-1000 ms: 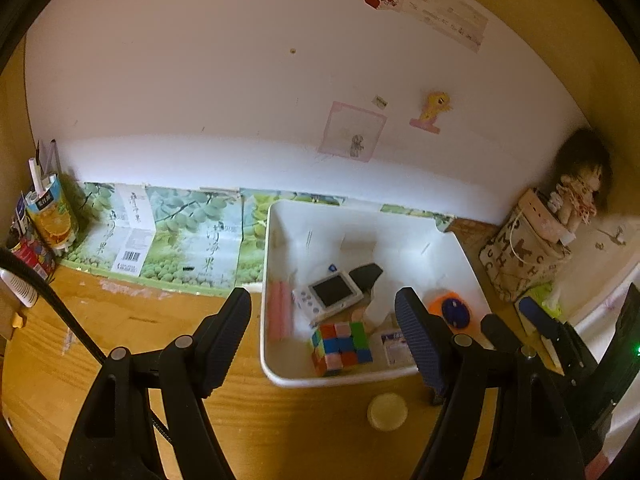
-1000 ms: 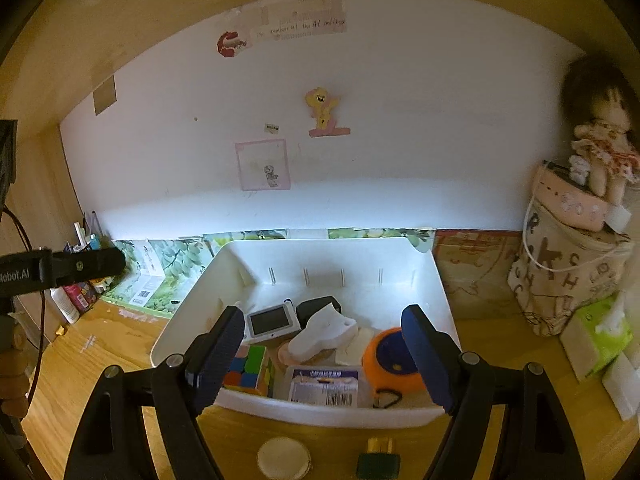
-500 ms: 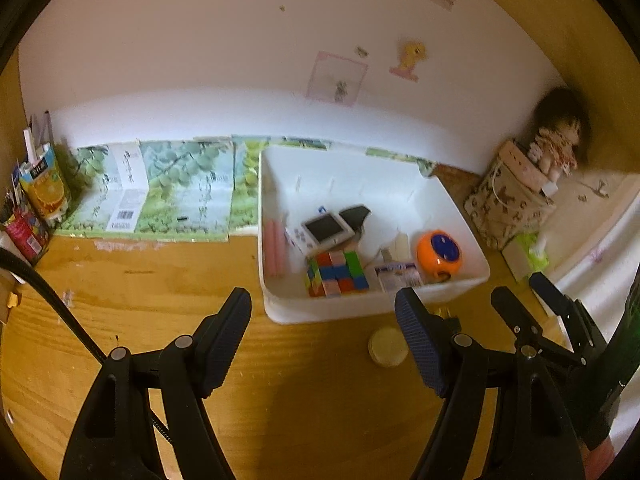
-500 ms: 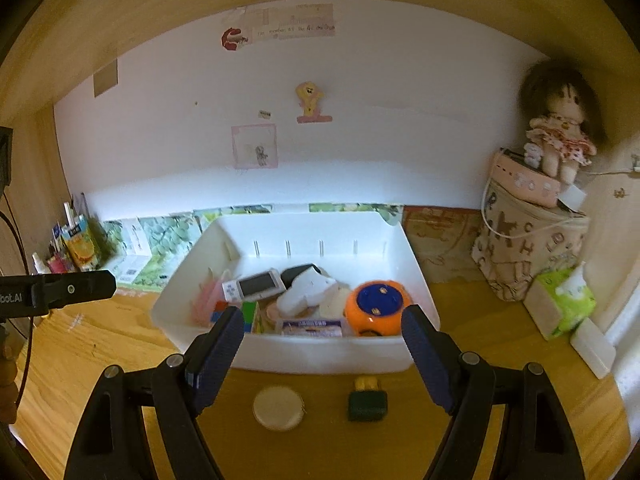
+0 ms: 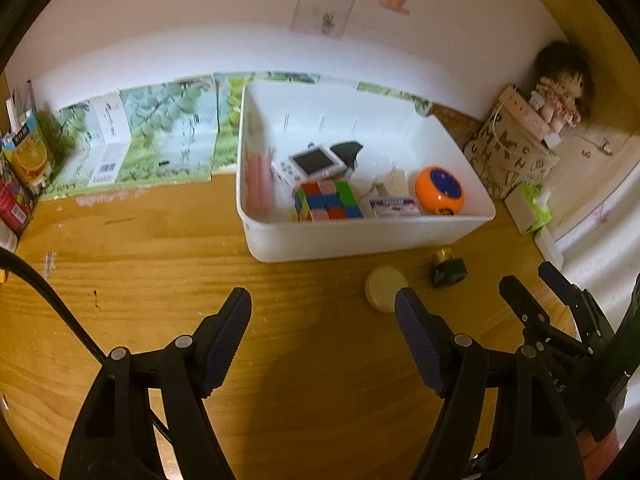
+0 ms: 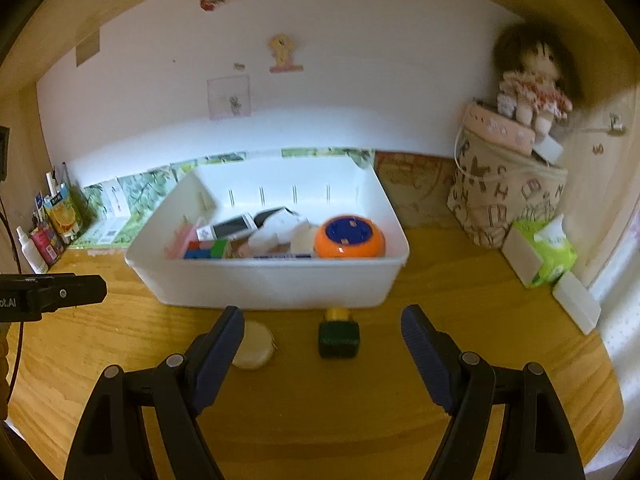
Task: Organize rigid objects
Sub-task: 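Withdraw both tools and move toward the beige tin and green cylinder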
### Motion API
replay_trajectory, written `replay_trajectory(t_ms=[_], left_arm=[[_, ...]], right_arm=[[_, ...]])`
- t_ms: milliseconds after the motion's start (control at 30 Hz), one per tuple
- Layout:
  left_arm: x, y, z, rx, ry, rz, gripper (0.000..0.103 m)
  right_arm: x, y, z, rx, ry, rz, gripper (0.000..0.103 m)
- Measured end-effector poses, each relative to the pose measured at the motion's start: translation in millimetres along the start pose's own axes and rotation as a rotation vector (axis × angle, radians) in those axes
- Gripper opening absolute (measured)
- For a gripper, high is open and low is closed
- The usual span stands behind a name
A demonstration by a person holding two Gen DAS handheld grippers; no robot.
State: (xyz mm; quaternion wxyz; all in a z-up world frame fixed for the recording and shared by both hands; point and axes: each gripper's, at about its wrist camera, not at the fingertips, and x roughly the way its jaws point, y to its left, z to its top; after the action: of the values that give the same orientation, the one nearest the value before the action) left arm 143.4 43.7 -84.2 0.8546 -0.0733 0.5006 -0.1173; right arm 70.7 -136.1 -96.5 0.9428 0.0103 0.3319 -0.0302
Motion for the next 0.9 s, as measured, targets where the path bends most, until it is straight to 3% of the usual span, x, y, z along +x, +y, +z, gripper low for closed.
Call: replay_trajectory(t_ms=[433,900], left_arm=[[45.3,-31.3,-11.5,-0.064,0.147,0.07,0.078],[106.3,-63.6,-5.4,-0.181,0.259,0.152,0.078]], right_arm=[[24.6,-38.5,-12.5,-0.046,0.109,0.068,0.081],[65.7,-53.7,-14.5,-0.222,0.169,0.238,0.081]])
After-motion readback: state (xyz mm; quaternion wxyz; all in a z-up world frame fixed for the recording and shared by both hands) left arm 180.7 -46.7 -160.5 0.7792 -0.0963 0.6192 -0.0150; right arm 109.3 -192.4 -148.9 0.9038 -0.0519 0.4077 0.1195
